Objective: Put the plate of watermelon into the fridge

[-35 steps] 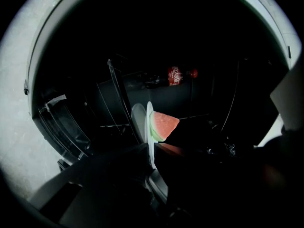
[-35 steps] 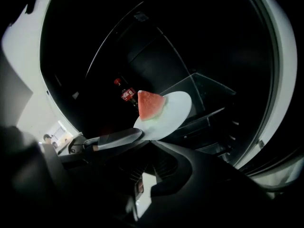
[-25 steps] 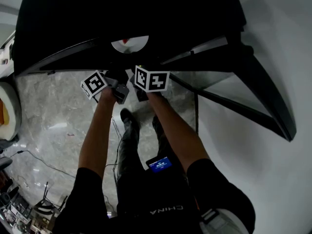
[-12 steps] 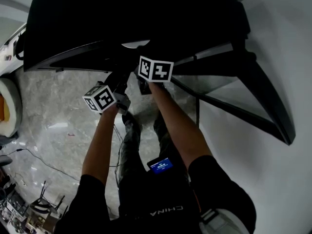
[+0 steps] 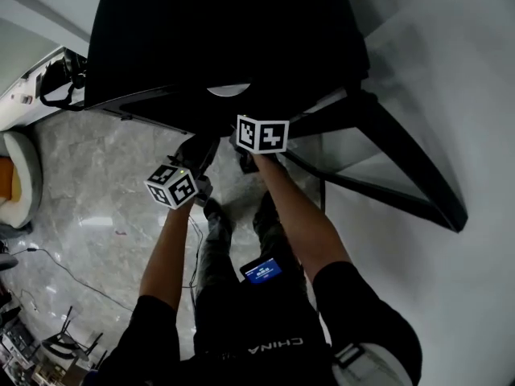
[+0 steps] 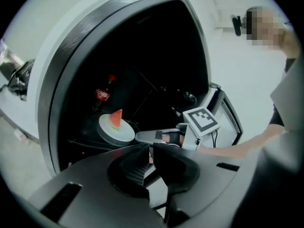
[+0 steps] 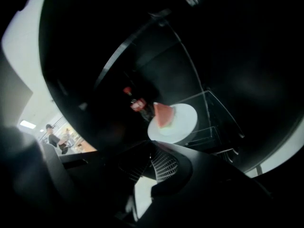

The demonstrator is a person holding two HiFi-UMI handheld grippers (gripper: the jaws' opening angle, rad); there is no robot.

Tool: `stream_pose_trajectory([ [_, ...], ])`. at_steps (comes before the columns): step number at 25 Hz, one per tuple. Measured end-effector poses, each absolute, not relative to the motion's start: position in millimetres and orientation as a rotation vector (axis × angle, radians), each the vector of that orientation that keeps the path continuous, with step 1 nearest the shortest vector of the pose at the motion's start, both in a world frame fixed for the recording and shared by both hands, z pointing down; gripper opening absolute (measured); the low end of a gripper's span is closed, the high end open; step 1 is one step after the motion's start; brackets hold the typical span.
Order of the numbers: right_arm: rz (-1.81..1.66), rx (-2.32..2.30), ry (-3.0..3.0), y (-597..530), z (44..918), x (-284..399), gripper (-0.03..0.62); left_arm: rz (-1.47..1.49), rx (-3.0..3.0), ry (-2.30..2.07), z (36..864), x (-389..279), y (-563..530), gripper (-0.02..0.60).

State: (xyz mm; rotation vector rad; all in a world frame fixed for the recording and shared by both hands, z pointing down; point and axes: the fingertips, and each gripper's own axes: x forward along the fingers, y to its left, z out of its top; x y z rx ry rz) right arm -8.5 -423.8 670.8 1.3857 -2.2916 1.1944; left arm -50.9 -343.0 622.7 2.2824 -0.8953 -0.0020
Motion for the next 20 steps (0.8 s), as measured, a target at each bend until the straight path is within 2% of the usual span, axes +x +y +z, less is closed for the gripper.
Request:
stream_pose_trajectory([
  [10,1.101,1.13,-2.473,-345,563,-13,0.018,0.135,2.574,-0.93,517,-51,-314,0.012],
  [20,0.876,1.09,-2.501,-309,522,5,0.018,0.288,2.593,-0.872,509,-31,-294,0.014],
])
